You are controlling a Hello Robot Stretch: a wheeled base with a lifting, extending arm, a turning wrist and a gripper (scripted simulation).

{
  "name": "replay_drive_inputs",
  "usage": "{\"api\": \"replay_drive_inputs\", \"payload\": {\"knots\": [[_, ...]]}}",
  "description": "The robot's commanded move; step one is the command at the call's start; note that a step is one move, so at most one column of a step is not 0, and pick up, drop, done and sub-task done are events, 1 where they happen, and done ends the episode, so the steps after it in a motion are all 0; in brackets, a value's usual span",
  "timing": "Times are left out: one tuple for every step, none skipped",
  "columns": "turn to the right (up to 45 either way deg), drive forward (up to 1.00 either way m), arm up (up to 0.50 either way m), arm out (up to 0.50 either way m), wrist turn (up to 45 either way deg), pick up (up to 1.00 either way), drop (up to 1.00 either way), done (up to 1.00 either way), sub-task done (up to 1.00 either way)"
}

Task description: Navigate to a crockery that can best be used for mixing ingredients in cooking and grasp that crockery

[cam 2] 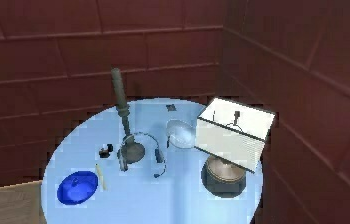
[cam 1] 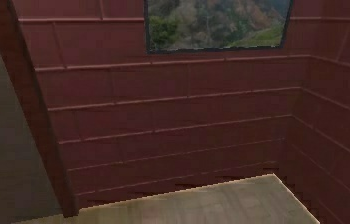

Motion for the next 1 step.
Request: {"api": "replay_drive_inputs", "payload": {"knots": [[0.0, 0.05, 0.00, 0.00, 0.0, 0.00, 0.00, 0.00, 0.00]]}}
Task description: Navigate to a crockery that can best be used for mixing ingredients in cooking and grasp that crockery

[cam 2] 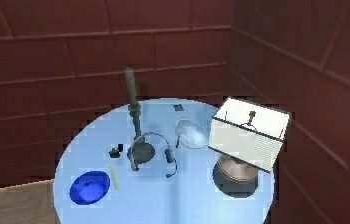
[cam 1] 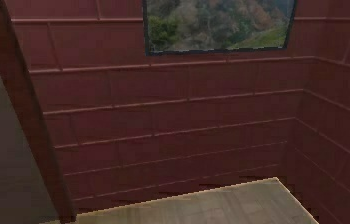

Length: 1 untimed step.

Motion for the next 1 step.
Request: {"api": "replay_drive_inputs", "payload": {"knots": [[0.0, 0.00, 0.50, 0.00, 0.0, 0.00, 0.00, 0.00, 0.00]]}}
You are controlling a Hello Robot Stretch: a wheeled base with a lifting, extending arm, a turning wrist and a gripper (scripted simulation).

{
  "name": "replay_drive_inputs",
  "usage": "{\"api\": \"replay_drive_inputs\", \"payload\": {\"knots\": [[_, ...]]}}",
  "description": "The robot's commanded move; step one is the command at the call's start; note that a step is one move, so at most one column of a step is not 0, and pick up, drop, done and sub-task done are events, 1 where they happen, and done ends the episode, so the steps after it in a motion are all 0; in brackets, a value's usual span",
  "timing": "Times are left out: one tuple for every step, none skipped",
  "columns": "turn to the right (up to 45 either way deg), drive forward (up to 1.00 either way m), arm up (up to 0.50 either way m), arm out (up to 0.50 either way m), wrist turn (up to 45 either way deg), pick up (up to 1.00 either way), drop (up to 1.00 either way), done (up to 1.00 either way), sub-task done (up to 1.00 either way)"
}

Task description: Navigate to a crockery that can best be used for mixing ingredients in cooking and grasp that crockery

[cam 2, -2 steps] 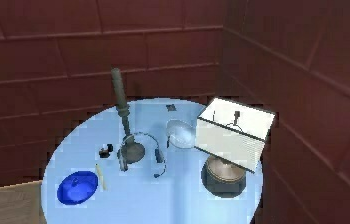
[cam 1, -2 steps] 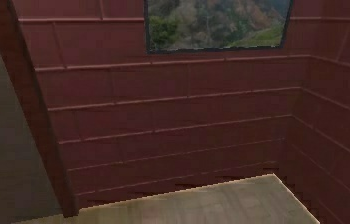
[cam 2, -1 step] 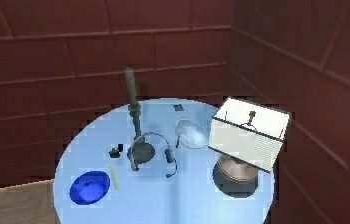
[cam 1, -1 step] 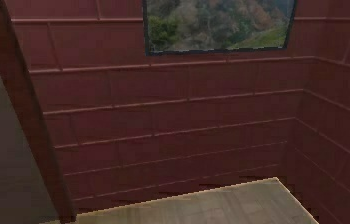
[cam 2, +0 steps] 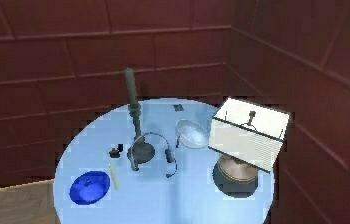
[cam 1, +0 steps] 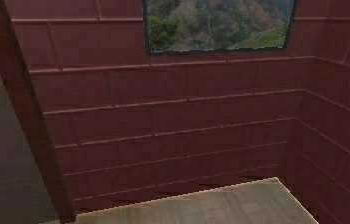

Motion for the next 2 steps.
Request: {"api": "replay_drive_inputs", "payload": {"knots": [[0.0, 0.00, 0.38, 0.00, 0.0, 0.00, 0.00, 0.00, 0.00], [0.0, 0.00, 0.00, 0.42, 0.0, 0.00, 0.00, 0.00, 0.00]]}}
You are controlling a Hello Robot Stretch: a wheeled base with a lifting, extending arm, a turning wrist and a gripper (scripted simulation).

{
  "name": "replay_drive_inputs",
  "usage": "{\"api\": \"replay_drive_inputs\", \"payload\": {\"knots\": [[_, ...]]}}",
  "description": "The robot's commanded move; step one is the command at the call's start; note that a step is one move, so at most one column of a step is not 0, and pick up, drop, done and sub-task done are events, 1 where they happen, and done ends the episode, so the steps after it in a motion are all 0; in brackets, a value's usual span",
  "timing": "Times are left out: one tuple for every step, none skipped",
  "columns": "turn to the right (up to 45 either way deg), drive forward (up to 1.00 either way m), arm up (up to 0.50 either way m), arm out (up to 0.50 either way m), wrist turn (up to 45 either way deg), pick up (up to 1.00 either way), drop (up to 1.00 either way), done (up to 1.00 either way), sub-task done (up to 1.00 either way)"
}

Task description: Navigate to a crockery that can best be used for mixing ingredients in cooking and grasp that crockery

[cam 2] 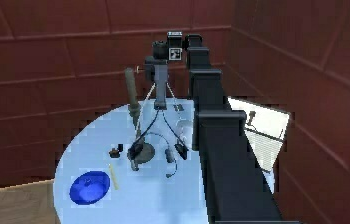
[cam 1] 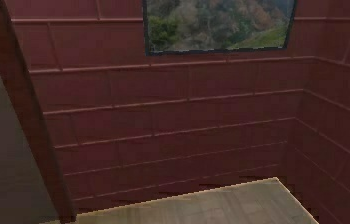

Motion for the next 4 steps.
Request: {"api": "replay_drive_inputs", "payload": {"knots": [[0.0, 0.00, 0.00, 0.00, 45.0, 0.00, 0.00, 0.00, 0.00], [0.0, 0.00, 0.00, 0.00, 45.0, 0.00, 0.00, 0.00, 0.00], [0.0, 0.00, 0.00, 0.00, 45.0, 0.00, 0.00, 0.00, 0.00], [0.0, 0.00, 0.00, 0.00, 45.0, 0.00, 0.00, 0.00, 0.00]]}}
